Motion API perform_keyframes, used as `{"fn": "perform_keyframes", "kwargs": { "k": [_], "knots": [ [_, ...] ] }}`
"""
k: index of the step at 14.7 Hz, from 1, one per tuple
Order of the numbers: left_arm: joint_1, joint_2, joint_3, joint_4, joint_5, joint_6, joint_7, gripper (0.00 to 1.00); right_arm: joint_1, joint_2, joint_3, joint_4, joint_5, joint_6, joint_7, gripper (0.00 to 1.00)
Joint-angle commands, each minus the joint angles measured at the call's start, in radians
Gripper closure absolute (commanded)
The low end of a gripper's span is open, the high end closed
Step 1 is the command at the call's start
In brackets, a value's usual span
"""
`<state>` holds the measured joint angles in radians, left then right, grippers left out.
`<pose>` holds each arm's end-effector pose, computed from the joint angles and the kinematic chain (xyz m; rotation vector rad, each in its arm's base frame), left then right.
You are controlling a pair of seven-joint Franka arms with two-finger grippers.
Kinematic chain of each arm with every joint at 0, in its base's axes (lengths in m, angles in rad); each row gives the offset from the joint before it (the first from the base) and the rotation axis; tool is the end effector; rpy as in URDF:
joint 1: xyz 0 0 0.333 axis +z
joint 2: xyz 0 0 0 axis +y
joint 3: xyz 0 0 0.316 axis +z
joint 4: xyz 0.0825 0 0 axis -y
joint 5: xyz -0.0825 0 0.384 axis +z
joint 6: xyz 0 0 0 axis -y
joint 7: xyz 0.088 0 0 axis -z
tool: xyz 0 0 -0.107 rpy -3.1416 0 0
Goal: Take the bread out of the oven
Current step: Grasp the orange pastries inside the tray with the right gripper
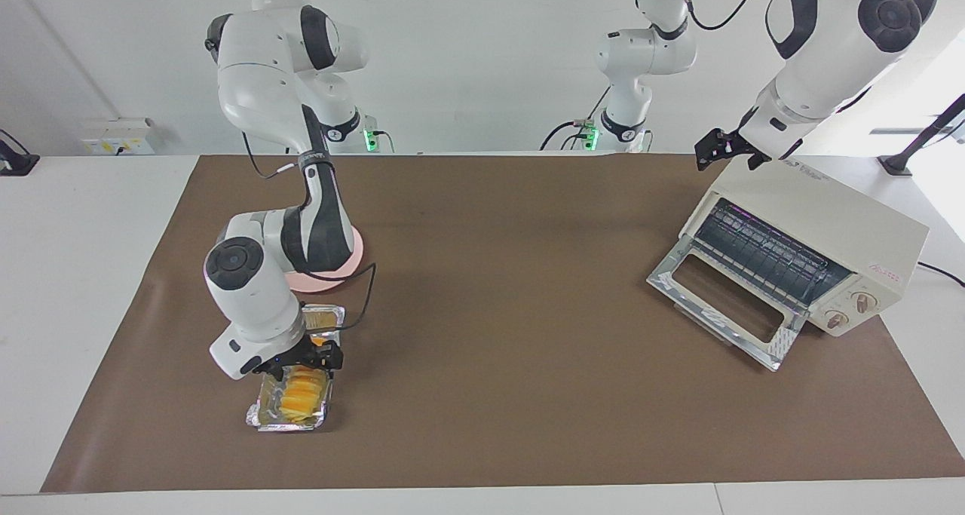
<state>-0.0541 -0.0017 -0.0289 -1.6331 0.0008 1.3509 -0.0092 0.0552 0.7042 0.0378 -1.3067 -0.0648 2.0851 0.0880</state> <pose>0.5234 -0.0435 0.5811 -3.0951 0.1141 0.4367 0.7434 0.0594 0.3316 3.1124 0.0387 0.1206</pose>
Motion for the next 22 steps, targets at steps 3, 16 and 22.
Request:
{"fn": "perform_keyframes", "kwargs": {
  "k": [3, 16, 22],
  "knots": [
    [0.013, -0.026, -0.009, -0.025, 0.016, 0.017, 0.005, 0.0, -0.02, -0.025, 0.002, -0.007, -0.015, -0.008, -0.016, 0.05],
    [0.013, -0.026, -0.009, -0.025, 0.016, 0.017, 0.005, 0.0, -0.029, -0.042, 0.004, -0.141, -0.006, 0.147, -0.028, 0.36],
    [0.013, -0.026, -0.009, -0.024, 0.016, 0.017, 0.005, 0.0, -0.035, -0.046, 0.004, -0.123, -0.004, 0.122, -0.034, 1.0]
  ]
}}
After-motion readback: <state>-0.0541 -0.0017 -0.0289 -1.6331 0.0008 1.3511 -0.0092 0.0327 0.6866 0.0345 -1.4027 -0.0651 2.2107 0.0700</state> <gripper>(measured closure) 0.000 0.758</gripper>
